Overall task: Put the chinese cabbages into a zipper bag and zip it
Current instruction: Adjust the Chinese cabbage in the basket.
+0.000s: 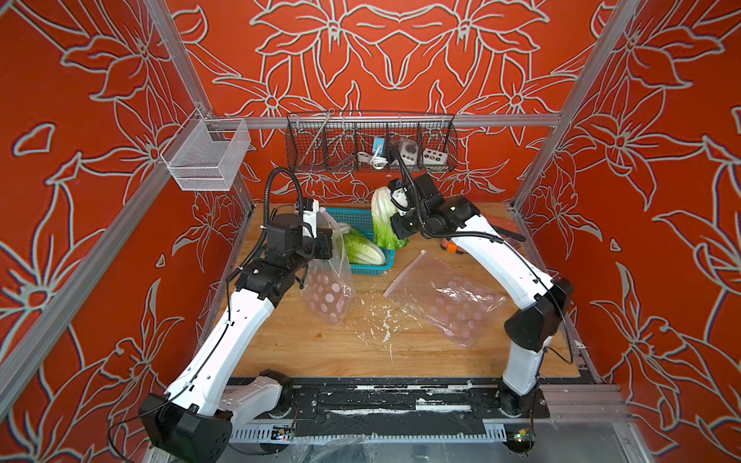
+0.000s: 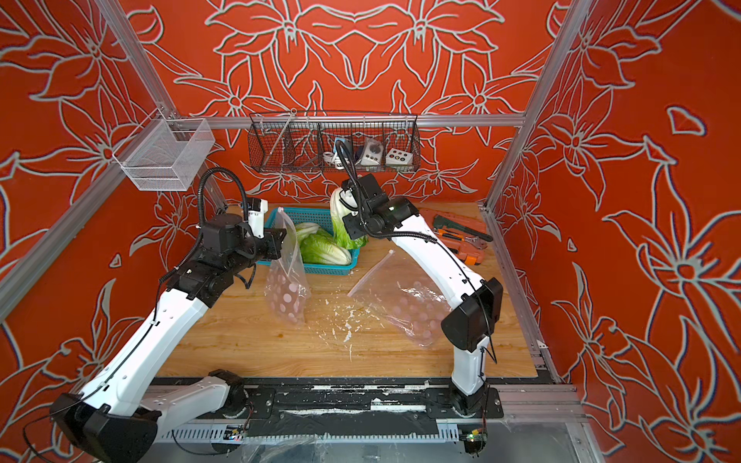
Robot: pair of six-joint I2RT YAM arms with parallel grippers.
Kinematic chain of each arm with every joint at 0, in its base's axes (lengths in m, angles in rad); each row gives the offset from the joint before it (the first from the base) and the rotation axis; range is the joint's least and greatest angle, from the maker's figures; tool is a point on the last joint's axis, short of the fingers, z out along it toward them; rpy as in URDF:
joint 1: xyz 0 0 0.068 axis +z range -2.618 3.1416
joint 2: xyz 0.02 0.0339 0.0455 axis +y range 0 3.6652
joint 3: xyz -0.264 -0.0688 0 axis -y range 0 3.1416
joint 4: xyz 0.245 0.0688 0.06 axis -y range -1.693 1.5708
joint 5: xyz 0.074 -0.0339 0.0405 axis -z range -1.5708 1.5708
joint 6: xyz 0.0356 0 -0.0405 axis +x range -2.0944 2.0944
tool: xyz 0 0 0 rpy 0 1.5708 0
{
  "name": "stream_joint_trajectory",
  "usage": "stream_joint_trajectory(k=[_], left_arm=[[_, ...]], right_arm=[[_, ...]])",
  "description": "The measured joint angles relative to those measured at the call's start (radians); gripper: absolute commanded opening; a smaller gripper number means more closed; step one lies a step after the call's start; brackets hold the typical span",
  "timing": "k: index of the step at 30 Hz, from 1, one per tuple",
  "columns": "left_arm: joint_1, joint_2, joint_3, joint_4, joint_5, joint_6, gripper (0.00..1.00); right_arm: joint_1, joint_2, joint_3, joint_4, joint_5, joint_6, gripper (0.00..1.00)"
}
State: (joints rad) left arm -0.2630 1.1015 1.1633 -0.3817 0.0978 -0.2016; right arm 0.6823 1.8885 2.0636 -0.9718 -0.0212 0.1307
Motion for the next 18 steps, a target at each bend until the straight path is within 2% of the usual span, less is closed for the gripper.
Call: stream_joint_trajectory(k=[5, 8, 14, 18], left_arm=[[0.000, 0.001, 0.000, -0.002, 0.001, -0.004, 0.00], [0.000, 0.001, 0.000, -0.003, 0.005, -0.011, 0.00], [0.000, -0.008, -0.024, 0.001, 0.013, -0.033, 0.00], [0.000, -0.010, -0.047, 0.003, 0.020, -0.045, 0.00]], right_arm=[[0.014, 0.135, 0.068, -0.154, -0.003, -0.055, 0.24], [0.023, 0.262, 0.206, -0.182, -0.009, -0.071, 0.25], [0.032, 0.550, 0.651, -0.254, -0.022, -0.087, 0.54], [0.034, 0.562, 0.645, -0.267, -0.024, -0.082, 0.68]])
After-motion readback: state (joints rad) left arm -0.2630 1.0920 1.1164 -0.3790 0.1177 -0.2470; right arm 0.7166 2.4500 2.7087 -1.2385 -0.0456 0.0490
